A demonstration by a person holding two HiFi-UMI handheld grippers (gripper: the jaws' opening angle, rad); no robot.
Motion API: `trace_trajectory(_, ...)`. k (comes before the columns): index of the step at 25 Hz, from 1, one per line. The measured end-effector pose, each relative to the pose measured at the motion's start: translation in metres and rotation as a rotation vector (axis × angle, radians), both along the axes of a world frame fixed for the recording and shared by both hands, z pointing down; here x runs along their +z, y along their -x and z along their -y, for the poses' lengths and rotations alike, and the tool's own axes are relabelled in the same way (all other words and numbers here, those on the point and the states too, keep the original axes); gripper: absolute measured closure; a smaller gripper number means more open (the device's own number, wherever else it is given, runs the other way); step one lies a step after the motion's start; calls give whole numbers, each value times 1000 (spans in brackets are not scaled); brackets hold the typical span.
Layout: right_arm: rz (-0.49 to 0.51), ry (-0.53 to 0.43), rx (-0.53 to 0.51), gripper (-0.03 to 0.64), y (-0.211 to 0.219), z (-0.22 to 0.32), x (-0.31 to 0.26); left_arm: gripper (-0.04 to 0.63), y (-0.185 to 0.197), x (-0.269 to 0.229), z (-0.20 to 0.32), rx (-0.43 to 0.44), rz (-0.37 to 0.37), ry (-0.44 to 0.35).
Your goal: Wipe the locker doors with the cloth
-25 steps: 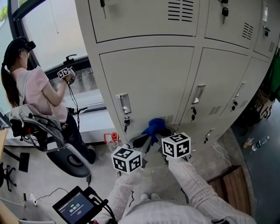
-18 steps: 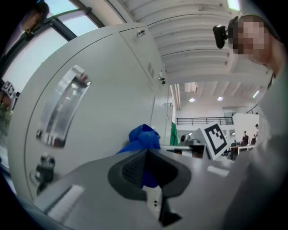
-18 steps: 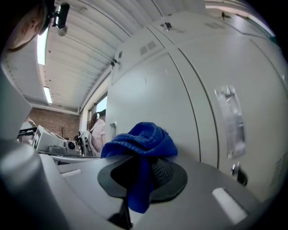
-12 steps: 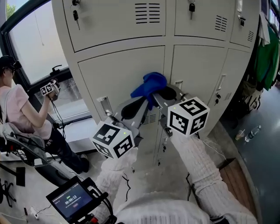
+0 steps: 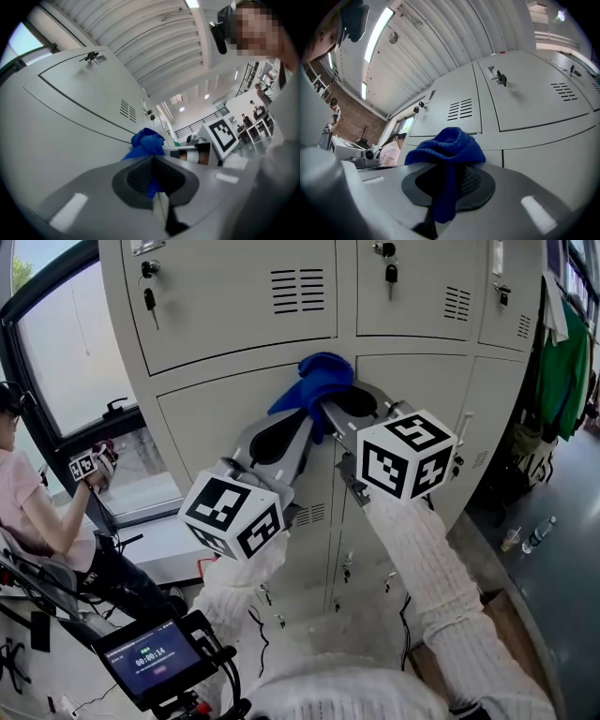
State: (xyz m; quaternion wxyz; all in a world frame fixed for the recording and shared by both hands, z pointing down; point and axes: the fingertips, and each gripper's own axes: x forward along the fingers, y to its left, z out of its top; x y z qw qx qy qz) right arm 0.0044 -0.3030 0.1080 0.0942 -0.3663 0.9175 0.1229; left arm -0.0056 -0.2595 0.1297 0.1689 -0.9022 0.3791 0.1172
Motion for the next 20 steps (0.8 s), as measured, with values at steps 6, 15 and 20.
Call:
trace_trajectory(6,-15,-18,22,568,0,7,-1,589,0,-1,11,35,-22,28)
trace_trajectory(15,-17,-60,7,569,3,0,2,591,4,4,7,43,-65,15)
trace_trajectory(20,-12,-60,22,569,4,2,1,591,5,6,10,51,-90,42)
